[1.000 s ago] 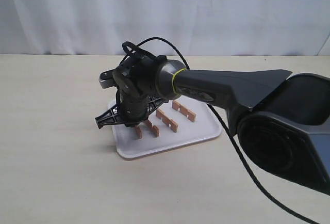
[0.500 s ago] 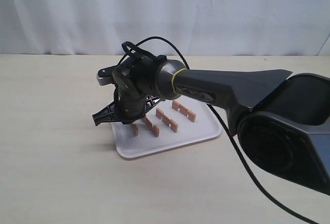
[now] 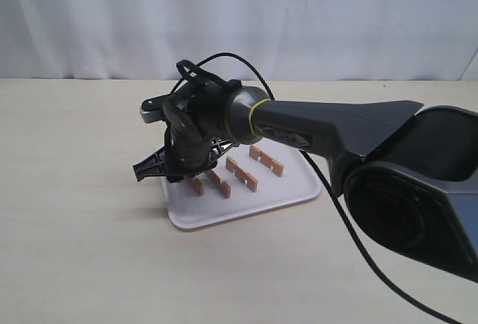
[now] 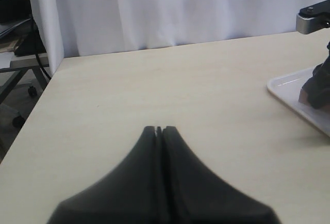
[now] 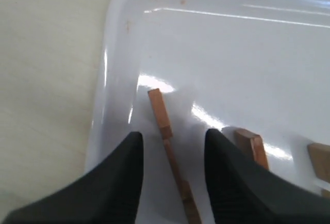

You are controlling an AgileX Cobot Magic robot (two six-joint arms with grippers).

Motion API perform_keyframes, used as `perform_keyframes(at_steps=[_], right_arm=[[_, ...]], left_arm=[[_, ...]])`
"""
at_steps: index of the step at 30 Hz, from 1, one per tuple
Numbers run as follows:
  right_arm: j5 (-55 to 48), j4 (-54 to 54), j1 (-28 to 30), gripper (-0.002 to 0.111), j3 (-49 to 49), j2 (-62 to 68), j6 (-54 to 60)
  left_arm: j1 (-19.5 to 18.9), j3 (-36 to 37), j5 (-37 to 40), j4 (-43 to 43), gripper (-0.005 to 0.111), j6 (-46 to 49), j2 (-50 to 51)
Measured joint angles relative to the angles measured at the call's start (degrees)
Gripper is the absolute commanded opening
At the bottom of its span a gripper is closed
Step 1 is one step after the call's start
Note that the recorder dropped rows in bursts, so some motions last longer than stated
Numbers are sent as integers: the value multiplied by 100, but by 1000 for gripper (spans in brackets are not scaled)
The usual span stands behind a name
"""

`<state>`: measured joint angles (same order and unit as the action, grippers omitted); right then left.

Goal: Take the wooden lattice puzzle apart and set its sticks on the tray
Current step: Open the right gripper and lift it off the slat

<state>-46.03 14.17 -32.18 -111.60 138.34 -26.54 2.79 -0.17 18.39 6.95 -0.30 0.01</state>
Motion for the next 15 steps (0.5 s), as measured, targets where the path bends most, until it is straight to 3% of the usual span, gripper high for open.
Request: perform_keyframes(at_steps=[11, 13, 15], right_arm=[[28, 79, 0, 40, 0, -319, 0], [28, 147, 0, 36, 0, -503, 0], [-45, 166, 0, 20, -10, -663, 0]], left_arm=[[0, 0, 0, 0, 0, 0, 0], [0, 0, 0, 0, 0, 0, 0], [0, 0, 0, 0, 0, 0, 0]])
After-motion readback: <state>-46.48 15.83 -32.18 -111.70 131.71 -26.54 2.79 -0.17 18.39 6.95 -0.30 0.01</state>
